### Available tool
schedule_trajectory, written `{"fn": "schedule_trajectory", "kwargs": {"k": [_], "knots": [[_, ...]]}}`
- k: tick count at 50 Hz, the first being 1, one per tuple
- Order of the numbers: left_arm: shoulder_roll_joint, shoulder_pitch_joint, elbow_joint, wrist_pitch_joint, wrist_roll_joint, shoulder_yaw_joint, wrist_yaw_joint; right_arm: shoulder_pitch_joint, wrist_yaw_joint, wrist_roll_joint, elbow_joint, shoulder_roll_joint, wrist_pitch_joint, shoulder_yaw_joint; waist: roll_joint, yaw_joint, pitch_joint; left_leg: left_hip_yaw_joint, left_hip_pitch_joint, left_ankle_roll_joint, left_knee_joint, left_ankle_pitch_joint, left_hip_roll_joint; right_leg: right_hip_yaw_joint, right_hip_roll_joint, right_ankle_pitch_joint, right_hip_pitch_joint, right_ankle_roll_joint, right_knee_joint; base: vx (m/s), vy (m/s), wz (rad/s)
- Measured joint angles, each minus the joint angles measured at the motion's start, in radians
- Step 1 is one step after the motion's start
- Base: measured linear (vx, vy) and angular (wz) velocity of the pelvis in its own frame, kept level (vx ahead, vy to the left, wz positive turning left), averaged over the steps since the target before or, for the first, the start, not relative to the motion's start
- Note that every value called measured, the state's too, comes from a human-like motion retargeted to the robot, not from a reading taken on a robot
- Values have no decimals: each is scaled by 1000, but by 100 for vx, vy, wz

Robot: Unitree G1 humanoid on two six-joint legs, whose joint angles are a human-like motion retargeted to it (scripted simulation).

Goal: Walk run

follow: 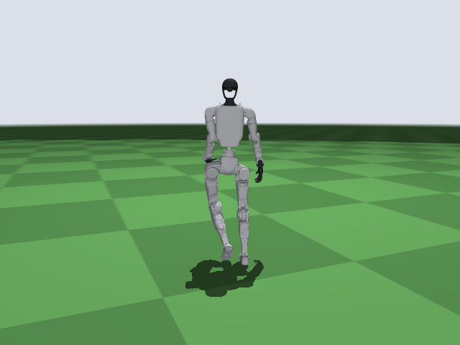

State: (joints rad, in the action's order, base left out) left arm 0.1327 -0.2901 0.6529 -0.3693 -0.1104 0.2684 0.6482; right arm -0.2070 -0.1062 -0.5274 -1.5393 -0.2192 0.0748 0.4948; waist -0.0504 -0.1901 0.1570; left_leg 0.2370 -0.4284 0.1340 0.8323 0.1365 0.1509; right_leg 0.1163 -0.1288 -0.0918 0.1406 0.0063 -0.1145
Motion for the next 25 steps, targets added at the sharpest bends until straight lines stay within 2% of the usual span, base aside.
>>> {"fn": "schedule_trajectory", "kwargs": {"k": [3,6,8,10,12,13,15,17,18,20,22,25], "knots": [[-19,2,-30,5,1,-8,20,-102,-15,70,115,-35,46,-42,1,60,-11,3,-109,3,-220,-66,-37,1,69,-39,-81,-25,43,80,-42,-45],[-35,10,-68,11,23,-24,29,-184,-23,96,212,-81,67,-52,12,129,-29,40,-159,9,-513,-74,-87,-2,136,-97,-167,-47,64,115,-47,-37],[-42,15,-93,7,40,-35,25,-220,-14,91,262,-110,77,-48,15,174,-41,7,-183,-20,-704,-93,-80,-14,163,-136,-223,-49,63,92,-33,-44],[-41,15,-113,-1,54,-41,18,-233,10,83,292,-128,84,-53,3,193,-41,-28,-179,-38,-859,-147,-45,-12,167,-130,-271,-32,54,133,-32,-13],[-36,17,-117,-2,64,-38,15,-221,40,71,294,-130,93,-59,-6,197,-30,15,-153,-42,-883,-181,-42,-6,165,-57,-307,12,24,126,-22,-7],[-32,17,-116,-1,67,-35,17,-208,53,66,285,-126,96,-61,-15,209,-21,35,-140,-23,-847,-187,-49,-12,155,11,-320,39,2,143,-19,-35],[-25,14,-107,4,70,-32,21,-161,67,57,252,-110,98,-65,-22,227,3,151,-103,-20,-776,-177,-81,-20,149,227,-339,82,-58,172,-17,-38],[-26,15,-90,13,61,-30,26,-86,53,29,198,-79,95,-58,-6,221,37,37,-93,23,-719,-116,-65,-14,154,485,-322,126,-172,141,-11,14],[-30,20,-82,20,50,-30,27,-45,44,13,167,-58,86,-58,6,198,44,10,-86,43,-671,-136,-79,4,158,580,-295,141,-268,145,-16,83],[-45,52,-67,31,23,-42,30,20,35,-13,93,-24,57,-47,-41,150,7,-28,-28,83,-606,-208,10,58,62,615,-186,163,-647,148,-27,99],[-78,102,-51,39,1,-66,30,87,23,-28,-7,19,34,-33,17,173,-5,-44,57,78,-633,-245,-65,76,124,599,-120,134,-669,96,-24,6],[-102,171,-25,47,-19,-89,32,182,-15,-54,-119,52,19,-33,59,181,-16,-72,154,75,-680,-280,-80,58,186,471,-9,89,-667,102,-31,19]]}}
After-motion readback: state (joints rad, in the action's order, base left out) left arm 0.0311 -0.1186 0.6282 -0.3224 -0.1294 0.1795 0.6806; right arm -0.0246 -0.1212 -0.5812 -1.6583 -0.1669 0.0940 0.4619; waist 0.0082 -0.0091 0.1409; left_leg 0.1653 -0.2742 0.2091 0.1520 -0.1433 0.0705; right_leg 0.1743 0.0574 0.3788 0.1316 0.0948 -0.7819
